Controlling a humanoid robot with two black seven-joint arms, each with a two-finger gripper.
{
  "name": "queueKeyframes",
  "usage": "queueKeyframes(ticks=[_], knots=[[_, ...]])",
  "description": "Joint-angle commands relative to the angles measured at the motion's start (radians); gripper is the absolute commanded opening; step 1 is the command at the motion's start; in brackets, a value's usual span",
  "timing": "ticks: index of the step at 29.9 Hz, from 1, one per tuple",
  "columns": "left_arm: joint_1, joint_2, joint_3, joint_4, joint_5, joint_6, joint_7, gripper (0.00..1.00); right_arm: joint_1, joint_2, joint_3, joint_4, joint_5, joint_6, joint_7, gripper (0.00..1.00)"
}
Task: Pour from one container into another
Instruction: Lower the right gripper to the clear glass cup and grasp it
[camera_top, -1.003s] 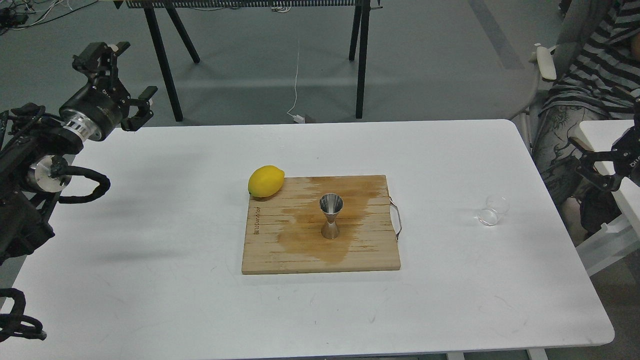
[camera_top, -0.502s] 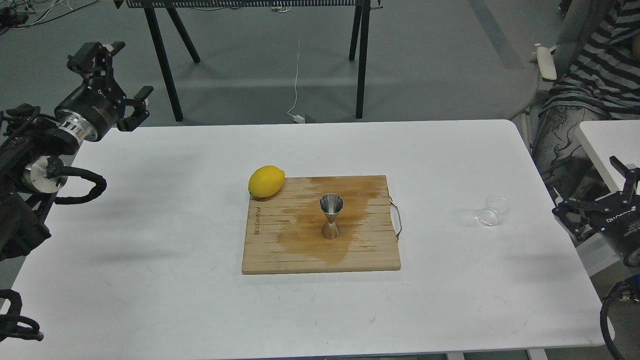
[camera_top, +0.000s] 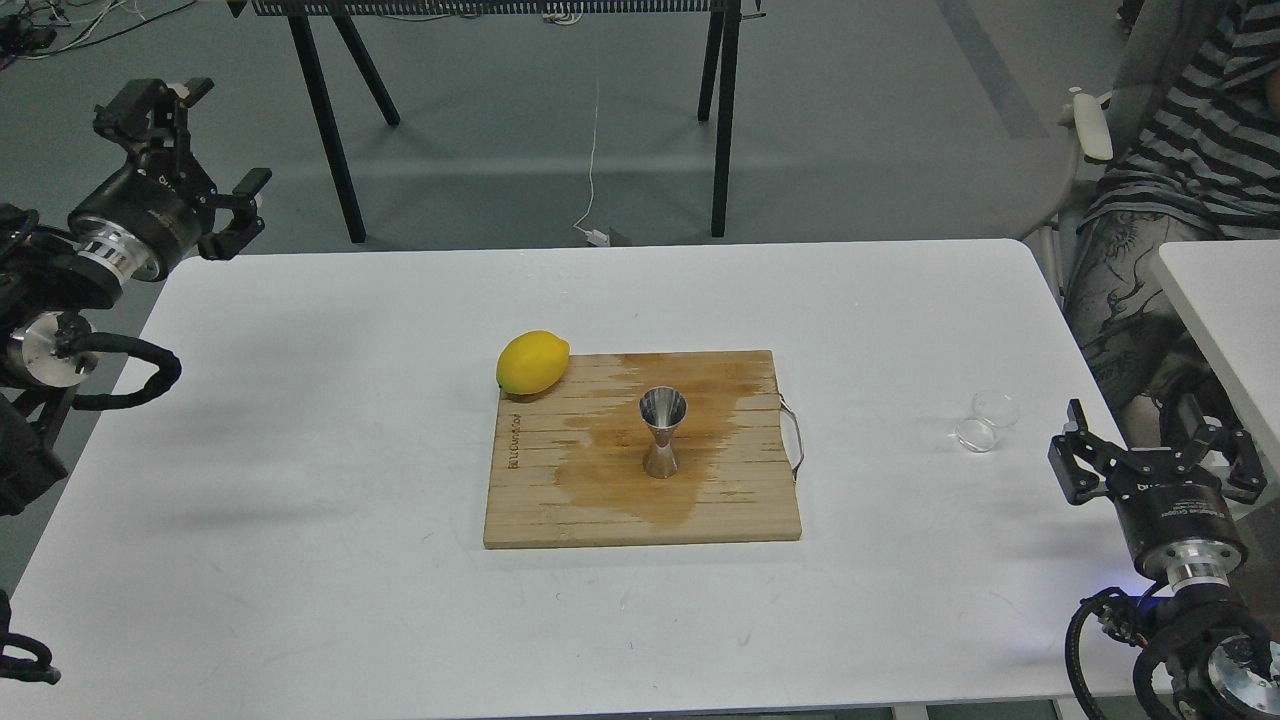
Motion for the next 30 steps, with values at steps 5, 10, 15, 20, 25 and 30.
queueKeyframes(ticks=[5,10,15,20,25,30], knots=[[0.0,0.001,0.0,0.0,-0.001,0.0,0.0,0.99,-0.001,0.073,0.044,0.005,0.005,-0.202,0.001,0.99],[0.0,0.001,0.0,0.0,0.0,0.0,0.0,0.99,0.011,0.105,0.081,0.014,0.002,-0.322,0.001,0.99],[0.0,0.0,0.0,0.0,-0.001,0.0,0.0,0.99,0.031,0.126,0.068,0.021,-0.01,-0.313,-0.005,0.99],[0.0,0.0,-0.001,-0.001,-0.001,0.0,0.0,0.99,0.057,0.143,0.062,0.005,-0.016,-0.313,-0.038,0.99],[0.002,0.0,-0.001,0.0,0.0,0.0,0.0,0.99,0.08,0.169,0.059,-0.021,-0.016,-0.324,-0.042,0.99],[0.002,0.0,-0.001,0.0,-0.001,0.0,0.0,0.99,0.091,0.201,0.058,-0.035,-0.016,-0.333,-0.058,0.99]])
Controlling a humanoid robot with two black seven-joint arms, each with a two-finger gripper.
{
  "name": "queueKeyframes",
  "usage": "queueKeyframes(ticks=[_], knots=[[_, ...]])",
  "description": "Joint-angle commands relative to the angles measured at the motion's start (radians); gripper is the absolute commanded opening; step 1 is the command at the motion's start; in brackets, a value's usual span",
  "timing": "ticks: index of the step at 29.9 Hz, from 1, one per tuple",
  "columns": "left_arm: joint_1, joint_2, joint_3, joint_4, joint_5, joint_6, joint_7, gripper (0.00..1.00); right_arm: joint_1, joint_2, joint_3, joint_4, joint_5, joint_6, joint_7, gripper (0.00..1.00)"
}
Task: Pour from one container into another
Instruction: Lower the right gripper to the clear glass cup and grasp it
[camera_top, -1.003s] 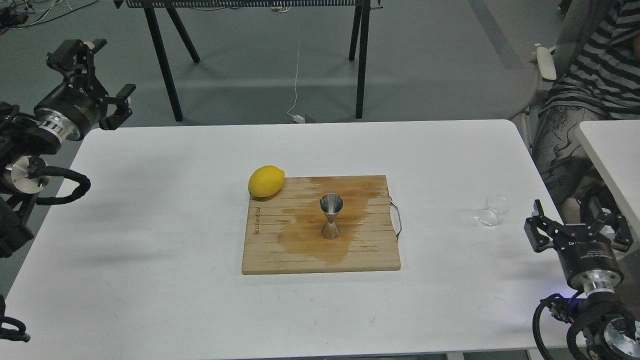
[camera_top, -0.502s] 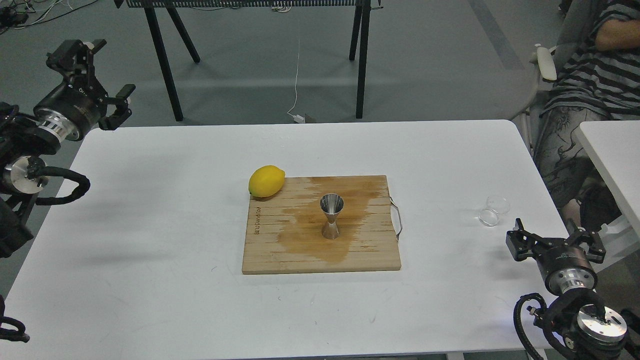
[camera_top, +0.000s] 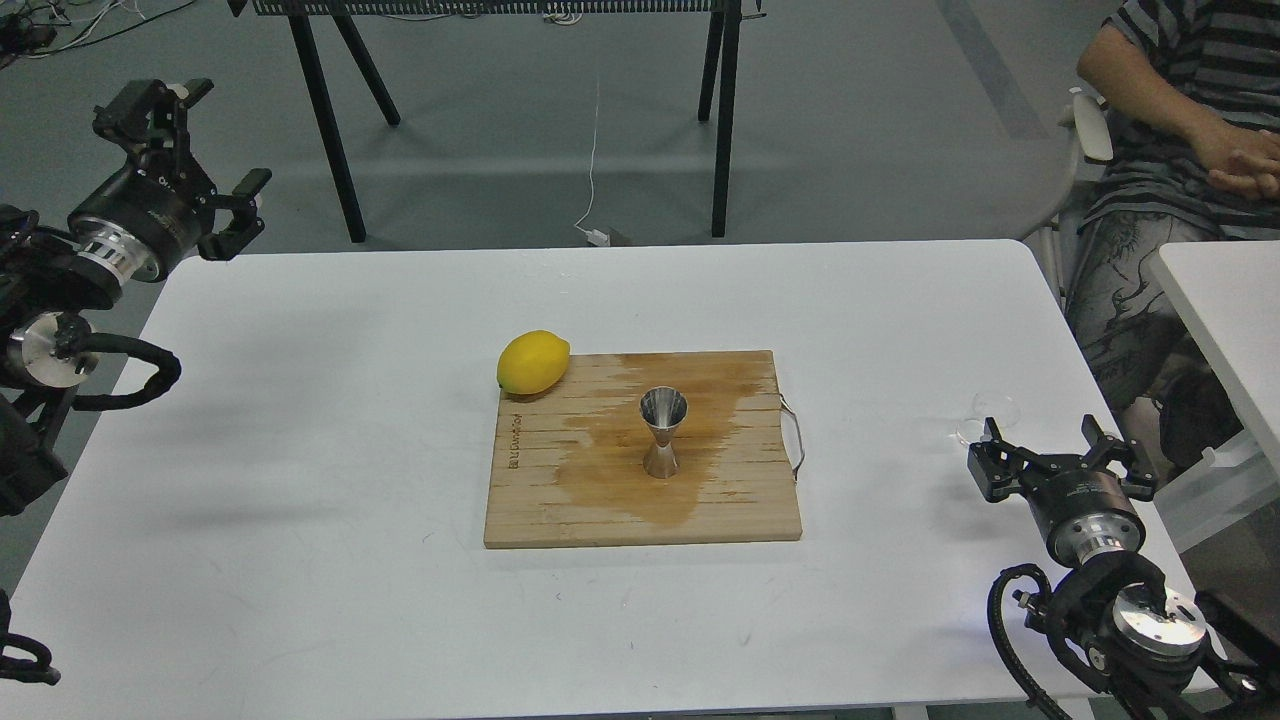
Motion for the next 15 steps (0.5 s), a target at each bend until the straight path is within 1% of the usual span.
queueKeyframes(ticks=[1,4,8,12,15], knots=[[0.0,0.0,0.0,0.0,0.0,0.0,0.0,0.99,0.01,0.023,-0.001,-0.018,-0.001,-0.012,-0.009,0.99],[0.0,0.0,0.0,0.0,0.0,0.0,0.0,0.99,0.033,0.04,-0.001,-0.055,-0.002,-0.036,-0.017,0.99],[0.0,0.0,0.0,0.0,0.0,0.0,-0.001,0.99,0.069,0.066,-0.001,-0.105,-0.002,-0.058,-0.041,0.99],[0.006,0.0,0.0,0.0,0.0,0.0,-0.003,0.99,0.101,0.072,0.001,-0.156,-0.002,-0.061,-0.067,0.99],[0.008,0.0,0.0,-0.001,0.0,0.0,-0.012,0.99,0.122,0.095,-0.001,-0.2,-0.002,-0.058,-0.083,0.99]])
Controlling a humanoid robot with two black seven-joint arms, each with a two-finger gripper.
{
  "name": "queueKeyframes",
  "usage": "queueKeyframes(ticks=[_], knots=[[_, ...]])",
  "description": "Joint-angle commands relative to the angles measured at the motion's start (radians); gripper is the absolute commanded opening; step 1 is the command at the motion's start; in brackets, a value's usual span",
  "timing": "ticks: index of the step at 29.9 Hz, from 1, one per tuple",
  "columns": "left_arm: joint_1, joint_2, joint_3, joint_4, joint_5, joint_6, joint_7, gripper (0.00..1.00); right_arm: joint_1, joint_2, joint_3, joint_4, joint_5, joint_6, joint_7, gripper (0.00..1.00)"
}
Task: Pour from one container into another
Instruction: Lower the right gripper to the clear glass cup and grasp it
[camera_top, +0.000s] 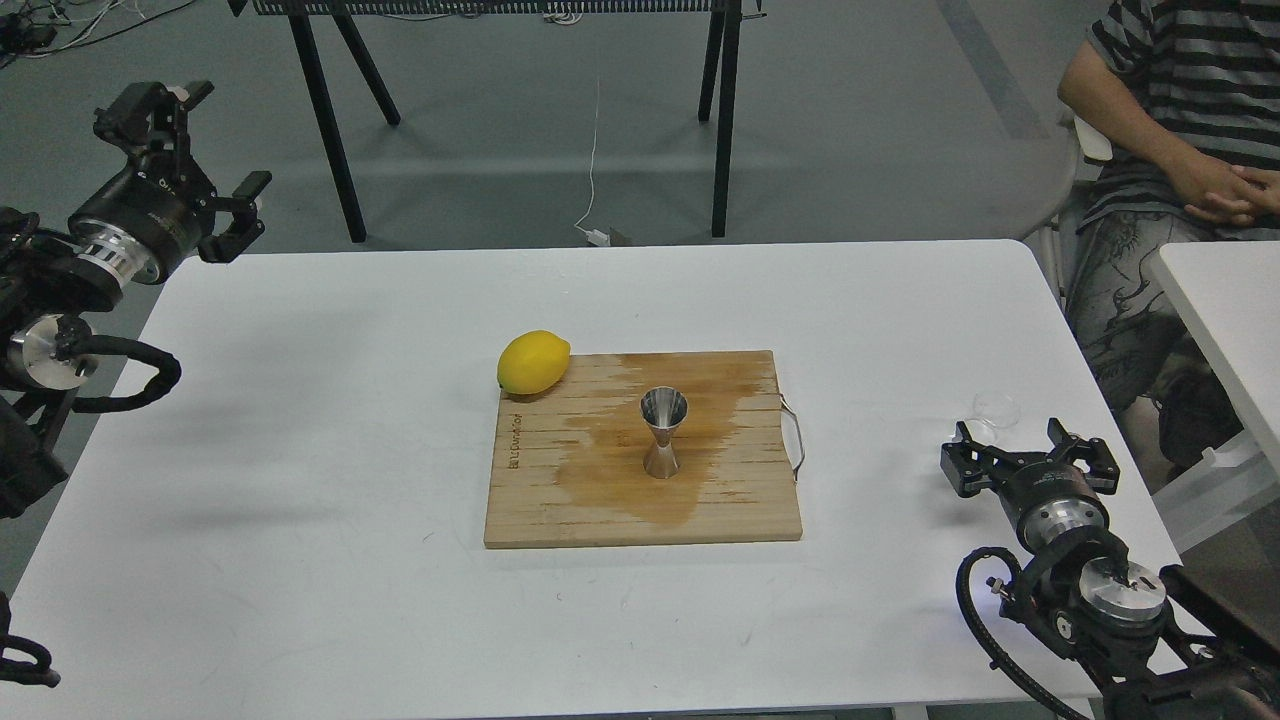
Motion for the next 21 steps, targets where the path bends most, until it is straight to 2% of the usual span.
queueKeyframes(ticks=[1,3,21], knots=[[0.002,0.0,0.0,0.0,0.0,0.0,-0.009,0.99,0.027,0.029,-0.002,-0.063,0.0,0.004,-0.024,0.99],[0.002,0.0,0.0,-0.001,0.0,0.0,-0.009,0.99,0.04,0.045,-0.002,-0.1,-0.002,0.007,-0.039,0.99],[0.007,0.015,0.0,0.0,0.0,0.0,-0.012,0.99,0.136,0.118,-0.003,-0.258,-0.074,0.021,-0.059,0.99]])
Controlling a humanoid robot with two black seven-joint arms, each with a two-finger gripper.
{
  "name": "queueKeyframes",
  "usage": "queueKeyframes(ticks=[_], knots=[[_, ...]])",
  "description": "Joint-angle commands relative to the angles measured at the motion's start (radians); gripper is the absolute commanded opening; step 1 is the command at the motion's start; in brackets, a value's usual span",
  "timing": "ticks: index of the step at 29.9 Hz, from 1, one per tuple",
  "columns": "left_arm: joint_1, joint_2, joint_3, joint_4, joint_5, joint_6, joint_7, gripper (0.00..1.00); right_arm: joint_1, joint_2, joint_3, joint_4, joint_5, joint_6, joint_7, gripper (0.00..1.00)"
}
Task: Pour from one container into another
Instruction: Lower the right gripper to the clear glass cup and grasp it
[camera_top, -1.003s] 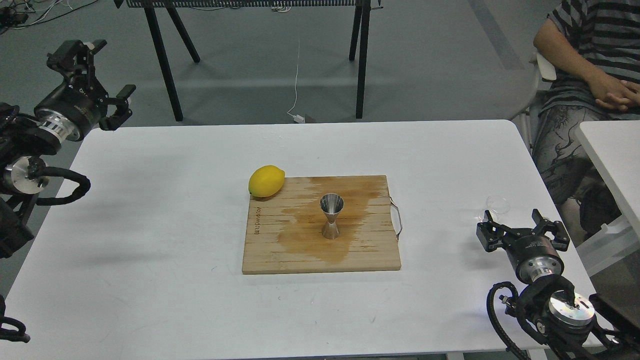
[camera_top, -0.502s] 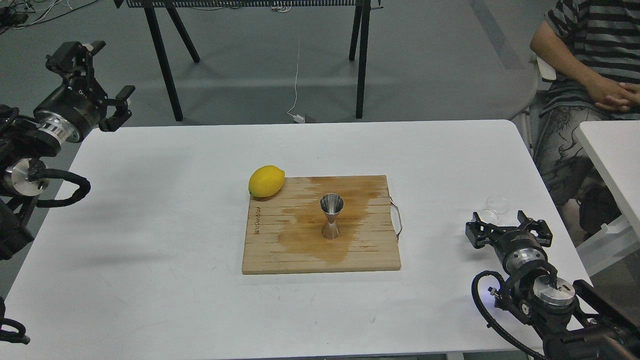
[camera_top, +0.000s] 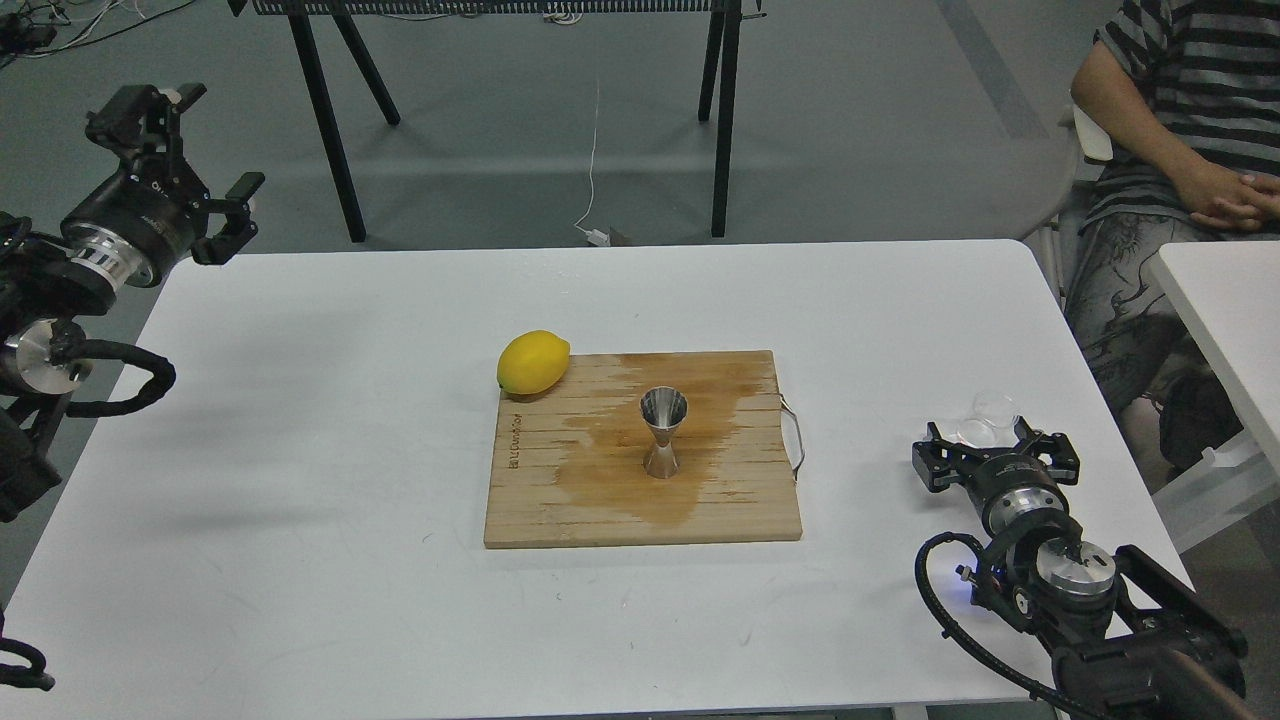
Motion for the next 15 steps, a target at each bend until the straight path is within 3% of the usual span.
queueKeyframes(ticks=[1,7,15], knots=[[0.0,0.002,0.0,0.0,0.0,0.0,0.0,0.99,0.017,0.005,0.0,-0.024,-0.002,0.0,-0.004,0.98],[0.0,0.002,0.0,0.0,-0.001,0.0,-0.001,0.99,0.038,0.011,-0.001,-0.064,-0.005,0.0,-0.01,0.92],[0.0,0.005,0.0,0.0,-0.02,0.0,0.0,0.99,0.038,0.008,-0.043,-0.07,-0.018,0.038,-0.009,0.56]])
